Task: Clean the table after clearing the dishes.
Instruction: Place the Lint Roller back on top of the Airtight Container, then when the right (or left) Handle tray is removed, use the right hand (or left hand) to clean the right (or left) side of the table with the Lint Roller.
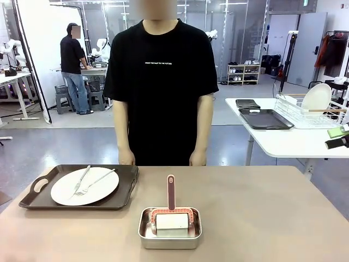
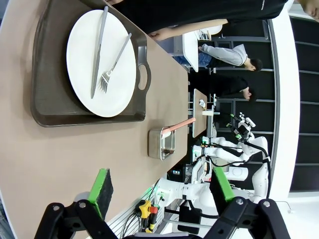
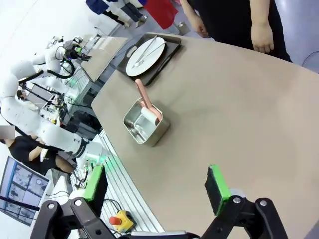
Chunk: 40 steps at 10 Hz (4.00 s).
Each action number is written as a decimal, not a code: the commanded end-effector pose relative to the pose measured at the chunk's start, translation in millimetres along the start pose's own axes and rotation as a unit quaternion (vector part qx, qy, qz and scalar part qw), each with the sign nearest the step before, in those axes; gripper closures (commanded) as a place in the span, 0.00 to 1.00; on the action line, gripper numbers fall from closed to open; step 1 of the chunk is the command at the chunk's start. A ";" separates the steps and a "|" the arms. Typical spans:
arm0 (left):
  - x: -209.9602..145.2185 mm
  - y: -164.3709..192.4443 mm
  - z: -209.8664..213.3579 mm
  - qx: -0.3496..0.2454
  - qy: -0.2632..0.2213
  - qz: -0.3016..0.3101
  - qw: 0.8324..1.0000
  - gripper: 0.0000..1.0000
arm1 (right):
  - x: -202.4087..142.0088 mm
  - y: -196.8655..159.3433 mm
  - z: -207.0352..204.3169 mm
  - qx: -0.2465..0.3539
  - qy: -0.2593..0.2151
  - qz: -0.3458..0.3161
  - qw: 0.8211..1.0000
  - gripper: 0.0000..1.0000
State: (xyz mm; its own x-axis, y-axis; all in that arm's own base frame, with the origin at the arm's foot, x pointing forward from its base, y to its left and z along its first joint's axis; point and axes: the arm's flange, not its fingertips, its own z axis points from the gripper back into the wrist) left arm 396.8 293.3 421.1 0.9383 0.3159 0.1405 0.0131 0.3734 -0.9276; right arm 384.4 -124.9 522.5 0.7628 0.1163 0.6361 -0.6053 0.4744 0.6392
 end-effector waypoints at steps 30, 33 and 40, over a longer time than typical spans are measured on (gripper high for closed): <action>-0.5 -0.2 1.6 -0.004 -0.008 -0.001 1.000 0.00 | -61.8 -165.5 154.4 0.124 -0.114 -0.210 0.963 0.00; -0.5 -0.2 1.6 -0.004 -0.008 -0.001 1.000 0.00 | -61.8 -165.5 154.4 0.124 -0.114 -0.210 0.963 0.00; -12.4 -109.6 -33.1 -0.036 0.169 -0.193 0.966 0.00 | -61.8 -165.5 154.4 0.124 -0.114 -0.210 0.963 0.00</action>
State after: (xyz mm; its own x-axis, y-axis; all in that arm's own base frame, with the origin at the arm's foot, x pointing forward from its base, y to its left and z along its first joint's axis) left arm 402.7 236.1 488.0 0.9516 -0.0013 0.3073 0.2841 0.3844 -0.8784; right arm 406.9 -348.0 443.1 0.9035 -0.2498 0.3483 -0.3035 0.2010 0.9314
